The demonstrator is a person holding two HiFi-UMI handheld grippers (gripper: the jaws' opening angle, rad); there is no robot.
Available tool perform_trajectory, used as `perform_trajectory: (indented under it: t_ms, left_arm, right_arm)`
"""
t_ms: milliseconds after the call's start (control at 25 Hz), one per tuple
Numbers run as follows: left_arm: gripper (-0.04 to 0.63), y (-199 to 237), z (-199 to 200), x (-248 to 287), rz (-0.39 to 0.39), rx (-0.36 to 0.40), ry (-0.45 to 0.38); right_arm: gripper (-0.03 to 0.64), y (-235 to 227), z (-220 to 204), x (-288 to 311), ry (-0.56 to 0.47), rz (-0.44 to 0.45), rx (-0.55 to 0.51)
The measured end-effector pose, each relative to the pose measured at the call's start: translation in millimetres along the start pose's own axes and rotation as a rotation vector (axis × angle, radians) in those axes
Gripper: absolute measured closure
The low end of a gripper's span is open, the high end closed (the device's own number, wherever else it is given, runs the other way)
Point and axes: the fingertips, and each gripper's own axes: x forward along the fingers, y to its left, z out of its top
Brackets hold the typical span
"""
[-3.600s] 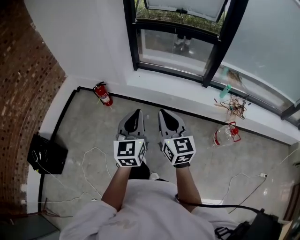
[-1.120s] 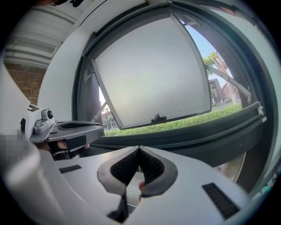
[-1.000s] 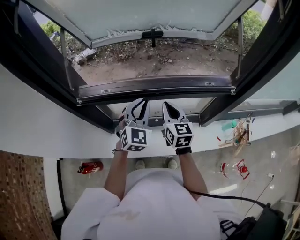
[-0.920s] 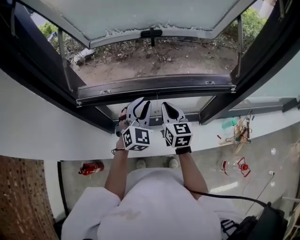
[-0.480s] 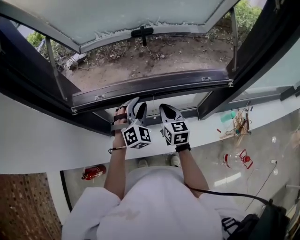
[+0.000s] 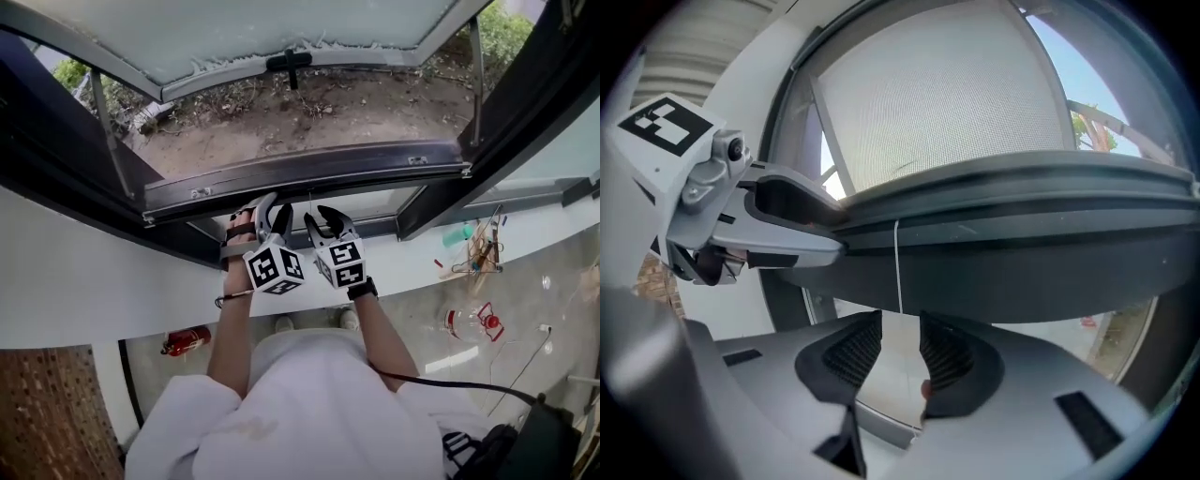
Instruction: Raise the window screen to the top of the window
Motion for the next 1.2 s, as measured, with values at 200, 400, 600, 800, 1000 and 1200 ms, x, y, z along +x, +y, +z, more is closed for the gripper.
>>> perform_trajectory:
  t_ms: [200,400,600,800,1000,1200]
  left_arm:
    - [0.468,4,0,2,0.074,0.063,0.034]
    - [0.472,2,-2,3,0.079,0.156,0.099]
    - [0.474,3,-4,2,0.089,0.155,0.099]
    - [0.474,3,-4,3,0.091,0.155,0.103]
    - [0.474,3,-4,2,0.092,0.151,0.101]
    - [0.474,3,-3,2,0.093,0.096,0.065]
  right_arm:
    - [0.512,-9,-6,8,0.007,-0.048,0.068]
    - [0.514,-14,-8,20,0.022,-0.051,0.082]
    - [0.612,-14,-11,24,0.025,-0.075,0.078]
    - [0.615,-12,-21,20,0.026,-0.061,0.078]
    - [0.615,-14,-56,13,0.1,-0.073,0.081]
    - [0.617,-19,-136,-4,0.222,-0.07,0.158]
